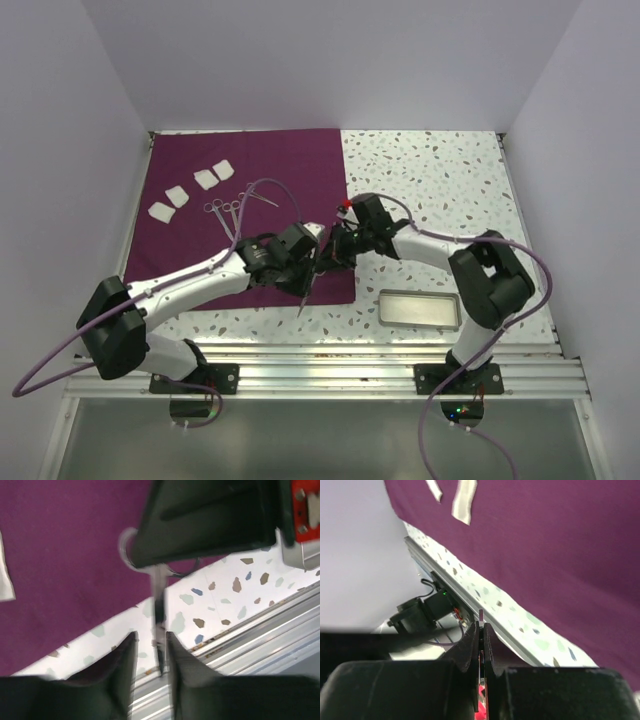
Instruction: Prepare the surgical pack
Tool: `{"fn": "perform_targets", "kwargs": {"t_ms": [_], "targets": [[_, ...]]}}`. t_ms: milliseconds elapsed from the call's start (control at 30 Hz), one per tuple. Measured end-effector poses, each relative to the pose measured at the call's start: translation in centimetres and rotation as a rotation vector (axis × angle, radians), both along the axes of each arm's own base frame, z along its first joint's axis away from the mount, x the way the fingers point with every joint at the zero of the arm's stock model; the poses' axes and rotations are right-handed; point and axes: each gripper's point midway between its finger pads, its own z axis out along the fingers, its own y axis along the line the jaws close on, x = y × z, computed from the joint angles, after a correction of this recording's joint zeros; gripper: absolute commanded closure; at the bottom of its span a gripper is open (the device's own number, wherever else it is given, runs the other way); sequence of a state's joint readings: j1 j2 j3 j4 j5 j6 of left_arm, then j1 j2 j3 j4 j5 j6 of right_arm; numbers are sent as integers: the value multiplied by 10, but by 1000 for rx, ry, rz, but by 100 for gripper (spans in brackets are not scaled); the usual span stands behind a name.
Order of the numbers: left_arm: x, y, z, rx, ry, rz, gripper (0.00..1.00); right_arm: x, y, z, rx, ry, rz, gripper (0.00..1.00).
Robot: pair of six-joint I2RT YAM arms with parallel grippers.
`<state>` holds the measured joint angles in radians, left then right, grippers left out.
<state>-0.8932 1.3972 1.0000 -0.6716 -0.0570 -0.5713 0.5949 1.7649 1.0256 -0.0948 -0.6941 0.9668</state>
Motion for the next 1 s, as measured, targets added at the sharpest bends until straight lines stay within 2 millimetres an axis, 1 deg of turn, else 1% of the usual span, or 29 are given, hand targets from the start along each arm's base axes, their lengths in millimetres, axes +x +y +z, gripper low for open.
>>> {"fn": "perform_targets", "kwargs": {"t_ms": [33,100,167,267,300,400,467,533,600,700,767,833,900,1000], "targets": [[3,1,1,-3,-2,-2,43,-1,-5,-2,-10,2,-14,100],[18,8,8,-24,-7,36,33,-3,-20,-4,-30,10,-56,100],[38,20,15,-39,-21,89,29,0,-43,-3,-52,10,-124,100],[65,39,26,-48,-57,153,28,12,-85,10,-84,-22,-260,100],[71,43,29,-50,-68,163,28,18,-106,19,-95,-50,-328,100],[80,50,31,-48,-86,165,27,24,-152,41,-122,-136,-486,100],[84,57,31,-44,-88,169,26,21,-186,49,-152,-173,-598,100],[91,66,31,-47,-89,187,26,10,-217,45,-199,-154,-704,100],[101,77,32,-56,-95,217,26,-1,-244,34,-256,-115,-811,100],[112,90,34,-74,-104,256,26,-18,-273,16,-317,-19,-936,100],[117,94,35,-82,-111,262,26,-27,-291,6,-370,44,-1009,100],[117,91,35,-94,-114,251,26,-32,-303,0,-406,85,-1056,100],[116,90,33,-102,-110,243,26,-36,-311,-6,-421,116,-1090,100],[113,90,29,-100,-98,237,26,-44,-314,-23,-439,186,-1101,100]]}}
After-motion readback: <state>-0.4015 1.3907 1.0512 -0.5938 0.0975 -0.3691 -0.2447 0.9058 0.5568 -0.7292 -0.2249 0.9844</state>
